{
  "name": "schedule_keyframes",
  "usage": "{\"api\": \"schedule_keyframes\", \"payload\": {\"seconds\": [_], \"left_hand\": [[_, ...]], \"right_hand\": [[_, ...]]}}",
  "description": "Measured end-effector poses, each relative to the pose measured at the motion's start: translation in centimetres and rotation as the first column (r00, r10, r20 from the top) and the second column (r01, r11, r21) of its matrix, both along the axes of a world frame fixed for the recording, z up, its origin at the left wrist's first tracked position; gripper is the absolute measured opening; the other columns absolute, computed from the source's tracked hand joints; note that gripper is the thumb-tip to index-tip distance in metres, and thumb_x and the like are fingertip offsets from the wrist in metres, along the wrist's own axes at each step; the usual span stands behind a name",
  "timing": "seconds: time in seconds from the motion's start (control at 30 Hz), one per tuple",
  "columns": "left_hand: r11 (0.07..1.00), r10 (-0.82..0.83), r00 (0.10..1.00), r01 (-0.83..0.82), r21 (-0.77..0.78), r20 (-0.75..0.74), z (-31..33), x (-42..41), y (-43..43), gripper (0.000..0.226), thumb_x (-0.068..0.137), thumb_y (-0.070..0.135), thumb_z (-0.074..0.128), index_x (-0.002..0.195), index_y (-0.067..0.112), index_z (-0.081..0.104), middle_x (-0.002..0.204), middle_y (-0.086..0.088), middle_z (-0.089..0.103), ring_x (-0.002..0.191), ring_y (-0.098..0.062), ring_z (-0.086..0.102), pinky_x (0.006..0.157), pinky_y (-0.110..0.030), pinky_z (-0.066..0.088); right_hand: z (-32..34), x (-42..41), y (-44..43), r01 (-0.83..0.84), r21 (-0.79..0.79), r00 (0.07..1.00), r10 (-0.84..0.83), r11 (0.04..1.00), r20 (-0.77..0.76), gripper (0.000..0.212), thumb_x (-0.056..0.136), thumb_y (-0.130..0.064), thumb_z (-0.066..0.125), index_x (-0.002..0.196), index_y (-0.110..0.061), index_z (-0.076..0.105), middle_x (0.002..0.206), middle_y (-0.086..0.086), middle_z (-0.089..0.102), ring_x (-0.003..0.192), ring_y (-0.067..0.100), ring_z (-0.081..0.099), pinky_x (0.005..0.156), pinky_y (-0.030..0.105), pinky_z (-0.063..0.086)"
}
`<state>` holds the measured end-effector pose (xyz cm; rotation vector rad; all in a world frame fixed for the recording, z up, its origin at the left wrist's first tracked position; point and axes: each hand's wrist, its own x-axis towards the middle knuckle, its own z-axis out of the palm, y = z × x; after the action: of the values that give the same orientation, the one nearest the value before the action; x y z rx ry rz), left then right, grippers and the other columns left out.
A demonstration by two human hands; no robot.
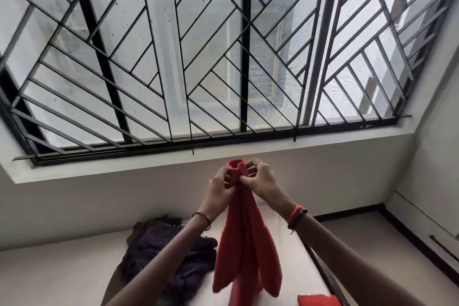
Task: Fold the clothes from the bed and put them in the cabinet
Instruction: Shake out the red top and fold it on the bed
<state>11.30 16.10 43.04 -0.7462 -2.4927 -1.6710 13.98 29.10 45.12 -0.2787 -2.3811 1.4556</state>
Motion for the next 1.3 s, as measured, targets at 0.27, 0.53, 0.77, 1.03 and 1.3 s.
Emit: {"api": "schedule_keyframes", "payload": {"seconds": [0.27, 0.53, 0.77, 1.03, 1.3], "left_hand": [[0.994, -0.093, 0.995, 0.094, 0.057, -0.022, 0.4, 0.3, 0.1, 0.027, 0.068, 0.012, 0.062, 0.089, 0.026, 0.054, 0.075, 0.006, 0.061, 0.066, -0.007, 0.055, 0.065, -0.025, 0.048], [0.956, -0.243, 0.970, 0.237, 0.175, 0.013, 2.8, -1.5, -0.6, 0.032, 0.078, -0.006, 0.069, 0.092, 0.019, 0.052, 0.079, 0.000, 0.060, 0.070, 0.003, 0.060, 0.068, -0.012, 0.049], [0.842, -0.502, 0.800, 0.368, -0.393, -0.327, 12.1, -4.7, -2.5, 0.070, 0.069, 0.034, 0.078, 0.130, 0.022, 0.047, 0.124, 0.002, 0.055, 0.117, -0.004, 0.049, 0.102, -0.016, 0.036], [0.693, -0.552, 0.833, 0.428, -0.580, -0.044, 15.8, -4.5, 0.1, 0.031, 0.079, 0.022, 0.074, 0.083, -0.008, 0.066, 0.065, -0.003, 0.050, 0.059, -0.005, 0.043, 0.052, -0.021, 0.037], [0.846, -0.484, 0.825, 0.355, -0.399, -0.293, 16.1, -5.3, -0.6, 0.070, 0.062, 0.057, 0.066, 0.074, -0.011, 0.054, 0.066, -0.004, 0.041, 0.065, -0.011, 0.038, 0.056, -0.027, 0.032]], "right_hand": [[1.4, 1.1, 0.2, -0.066, -0.022, 0.997, 0.065, 0.998, -0.040, 0.034, 0.075, -0.022, 0.079, 0.098, -0.005, 0.062, 0.077, -0.004, 0.061, 0.065, 0.008, 0.056, 0.057, 0.007, 0.044], [3.8, 1.4, 1.4, -0.054, -0.073, 0.985, 0.041, 0.996, -0.167, 0.013, 0.082, -0.003, 0.070, 0.094, -0.010, 0.069, 0.077, 0.001, 0.066, 0.071, 0.009, 0.061, 0.072, 0.017, 0.048], [6.1, 3.7, 0.8, -0.314, -0.382, 0.932, 0.206, 0.869, -0.298, 0.017, 0.080, 0.002, 0.068, 0.089, -0.012, 0.070, 0.082, 0.006, 0.070, 0.073, 0.012, 0.065, 0.073, 0.023, 0.056], [7.2, 3.8, 0.9, -0.250, -0.475, 0.917, 0.049, 0.844, -0.396, 0.021, 0.077, 0.000, 0.071, 0.098, 0.002, 0.071, 0.085, 0.011, 0.070, 0.073, 0.013, 0.064, 0.067, 0.019, 0.052], [3.9, 4.9, 3.5, -0.171, -0.056, 0.906, 0.135, 0.984, -0.402, 0.043, 0.081, 0.009, 0.061, 0.105, -0.027, 0.059, 0.093, -0.004, 0.065, 0.078, -0.001, 0.063, 0.071, 0.017, 0.052]]}}
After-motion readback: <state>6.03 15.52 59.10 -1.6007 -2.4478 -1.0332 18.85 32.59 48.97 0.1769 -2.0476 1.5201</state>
